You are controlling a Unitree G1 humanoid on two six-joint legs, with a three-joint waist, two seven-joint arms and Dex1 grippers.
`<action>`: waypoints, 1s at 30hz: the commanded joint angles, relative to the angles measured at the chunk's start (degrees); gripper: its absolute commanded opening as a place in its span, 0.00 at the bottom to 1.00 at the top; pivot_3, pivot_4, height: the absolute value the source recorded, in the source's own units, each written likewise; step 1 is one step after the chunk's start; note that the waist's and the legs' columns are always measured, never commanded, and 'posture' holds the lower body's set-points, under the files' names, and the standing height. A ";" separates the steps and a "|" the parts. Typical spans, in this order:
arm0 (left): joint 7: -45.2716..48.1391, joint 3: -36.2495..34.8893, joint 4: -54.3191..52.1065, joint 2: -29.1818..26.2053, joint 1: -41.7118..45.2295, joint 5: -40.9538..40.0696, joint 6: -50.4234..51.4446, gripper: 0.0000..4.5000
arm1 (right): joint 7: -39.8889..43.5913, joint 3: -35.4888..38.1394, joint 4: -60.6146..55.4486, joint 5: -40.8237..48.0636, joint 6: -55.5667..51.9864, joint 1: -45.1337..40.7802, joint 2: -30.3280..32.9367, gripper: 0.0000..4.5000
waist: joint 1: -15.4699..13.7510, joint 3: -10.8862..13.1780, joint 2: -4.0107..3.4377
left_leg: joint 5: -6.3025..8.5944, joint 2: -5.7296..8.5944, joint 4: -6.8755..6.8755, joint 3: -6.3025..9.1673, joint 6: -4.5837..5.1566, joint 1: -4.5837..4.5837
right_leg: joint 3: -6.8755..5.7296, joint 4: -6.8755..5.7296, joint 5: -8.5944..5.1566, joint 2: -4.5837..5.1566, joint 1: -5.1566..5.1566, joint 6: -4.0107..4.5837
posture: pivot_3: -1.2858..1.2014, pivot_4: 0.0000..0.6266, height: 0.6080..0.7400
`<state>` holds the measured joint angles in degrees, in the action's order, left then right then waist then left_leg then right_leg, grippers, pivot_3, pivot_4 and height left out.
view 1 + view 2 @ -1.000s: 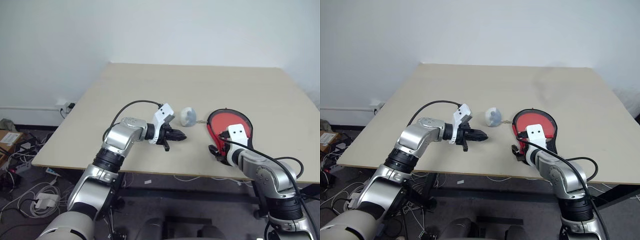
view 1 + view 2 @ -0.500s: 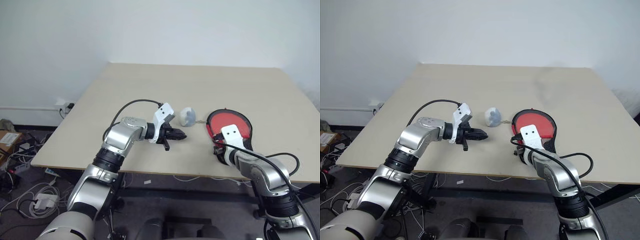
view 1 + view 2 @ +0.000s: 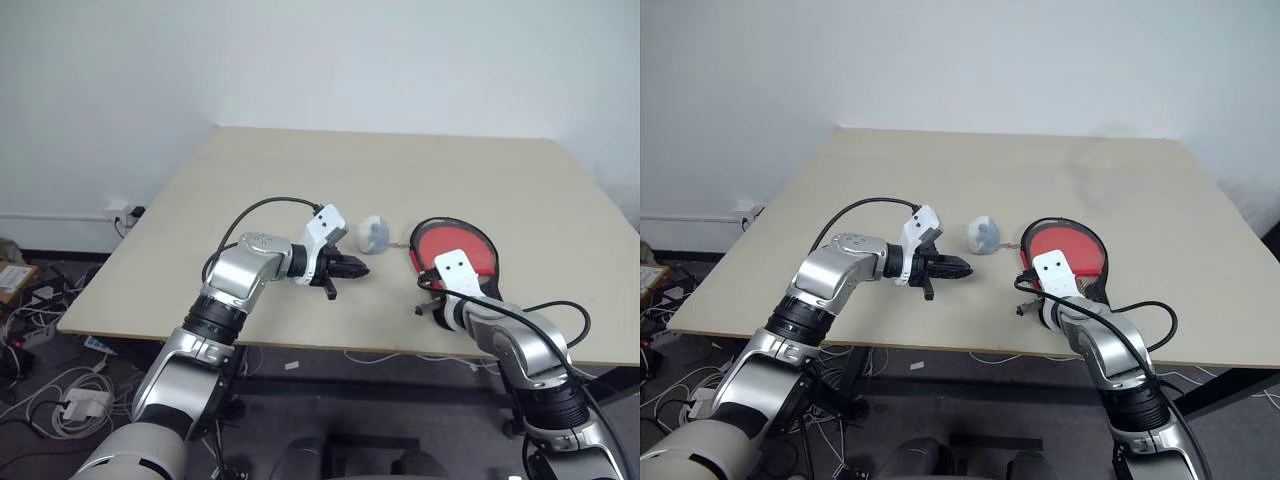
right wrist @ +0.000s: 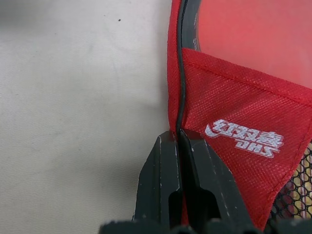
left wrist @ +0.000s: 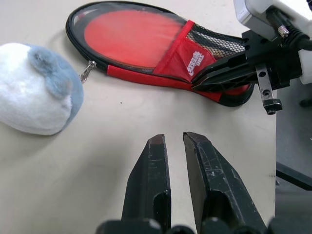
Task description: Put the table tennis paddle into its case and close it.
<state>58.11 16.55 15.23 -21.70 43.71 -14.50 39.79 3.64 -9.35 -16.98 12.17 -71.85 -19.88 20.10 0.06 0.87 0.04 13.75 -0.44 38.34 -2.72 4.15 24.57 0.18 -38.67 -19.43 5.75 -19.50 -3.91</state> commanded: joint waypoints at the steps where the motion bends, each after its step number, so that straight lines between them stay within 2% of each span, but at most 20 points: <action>1: -0.15 -1.91 -1.54 -0.54 2.26 -0.16 -0.83 0.12 | 0.91 -1.27 2.57 -1.37 -1.75 -0.30 0.58 0.00 | 0.00 -0.01 0.01 | 0.00 -0.01 0.00 -0.01 0.00 0.00 | 0.00 0.00 0.00 0.01 0.00 0.00 | 0.52 0.00 0.81; 4: -0.25 -1.99 -1.13 -0.58 2.38 -0.04 -0.93 0.12 | 2.18 -2.61 2.35 -2.06 -1.64 -0.20 1.79 0.00 | -0.02 -0.02 0.03 | 0.00 -0.01 0.01 0.01 0.00 -0.01 | -0.01 0.00 0.00 0.02 -0.01 0.00 | 0.52 0.00 0.81; 12: -0.33 -1.59 -1.35 -0.94 1.83 0.08 -0.14 0.12 | 5.30 5.95 -2.75 2.01 -6.30 -1.05 -2.38 0.00 | -0.08 -0.03 0.05 | 0.00 0.00 0.00 0.02 0.00 0.02 | -0.02 -0.03 0.00 0.03 0.02 0.00 | 0.52 0.00 0.81; 17: -0.15 -1.79 -1.40 -1.19 1.86 -0.39 0.67 0.12 | 8.42 9.68 -6.86 4.50 -10.35 -1.58 -2.40 0.00 | -0.10 -0.01 0.03 | 0.00 0.03 -0.04 0.01 0.00 0.05 | -0.02 -0.03 0.00 0.05 -0.02 0.00 | 0.52 0.00 0.81; 24: -0.03 -1.66 -1.00 -1.19 1.84 -0.29 0.48 0.12 | 13.41 10.96 -14.66 8.48 -13.34 1.19 1.06 0.00 | -0.10 0.00 0.03 | 0.00 0.03 -0.05 0.01 0.01 0.06 | -0.01 -0.02 0.00 0.06 -0.04 0.00 | 0.52 0.00 0.81; 30: 0.95 -1.57 -0.62 -1.43 2.04 -0.20 -0.41 0.12 | 17.85 8.61 -22.14 12.49 -13.31 6.10 5.64 0.00 | -0.14 0.02 0.06 | 0.01 0.03 -0.04 0.03 0.02 0.08 | -0.02 -0.01 0.00 0.06 -0.03 0.00 | 0.52 0.00 0.81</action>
<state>58.32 16.48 15.35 -22.90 43.87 -14.28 40.46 19.78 -0.33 -35.26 22.56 -85.49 -13.64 25.18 -0.08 0.89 0.10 13.76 -0.41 38.30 -2.70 4.17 24.65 0.16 -38.67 -19.43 5.82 -19.53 -3.91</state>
